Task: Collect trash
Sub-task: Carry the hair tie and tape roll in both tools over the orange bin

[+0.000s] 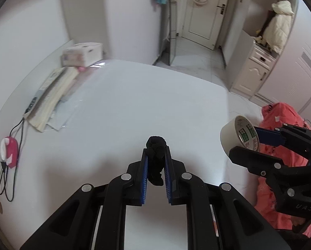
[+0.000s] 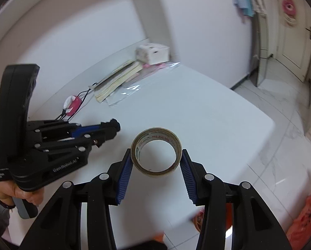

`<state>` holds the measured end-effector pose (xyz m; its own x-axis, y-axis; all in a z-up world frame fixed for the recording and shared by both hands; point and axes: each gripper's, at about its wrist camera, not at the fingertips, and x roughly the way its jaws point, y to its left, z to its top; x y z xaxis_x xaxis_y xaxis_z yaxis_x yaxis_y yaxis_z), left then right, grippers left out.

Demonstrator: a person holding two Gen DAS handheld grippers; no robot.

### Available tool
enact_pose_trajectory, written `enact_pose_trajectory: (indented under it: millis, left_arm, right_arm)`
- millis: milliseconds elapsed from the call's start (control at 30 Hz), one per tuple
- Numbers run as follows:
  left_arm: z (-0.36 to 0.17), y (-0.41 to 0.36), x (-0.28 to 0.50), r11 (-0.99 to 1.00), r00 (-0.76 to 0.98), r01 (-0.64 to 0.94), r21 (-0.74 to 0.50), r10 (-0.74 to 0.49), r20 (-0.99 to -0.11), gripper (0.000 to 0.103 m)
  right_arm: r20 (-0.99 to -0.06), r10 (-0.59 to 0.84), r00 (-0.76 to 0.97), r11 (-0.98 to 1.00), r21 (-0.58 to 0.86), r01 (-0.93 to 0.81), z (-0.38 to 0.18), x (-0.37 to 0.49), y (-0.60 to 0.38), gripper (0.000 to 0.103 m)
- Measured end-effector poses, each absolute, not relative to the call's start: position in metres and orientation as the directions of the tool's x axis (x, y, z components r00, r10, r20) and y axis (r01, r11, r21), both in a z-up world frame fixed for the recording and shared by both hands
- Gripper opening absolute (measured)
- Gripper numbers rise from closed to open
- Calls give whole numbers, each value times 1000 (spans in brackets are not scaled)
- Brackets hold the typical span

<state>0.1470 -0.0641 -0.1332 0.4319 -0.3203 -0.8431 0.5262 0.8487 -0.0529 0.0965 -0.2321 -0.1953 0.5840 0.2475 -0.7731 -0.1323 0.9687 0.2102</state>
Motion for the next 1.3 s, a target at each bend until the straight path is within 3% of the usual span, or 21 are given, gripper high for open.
enact_pose_trajectory:
  millis: [600,1300]
  left_arm:
    - [-168,-212,70,682,239,722,-116,-403,-883,16]
    - [-322,-269,100,663,-12,722,-198,-274,-962,16]
  right_arm:
    - [-812,114,573,958,242,152,-208,-41,-378,46]
    - [-913,119,389,910,257,325,-369,8,-431,46]
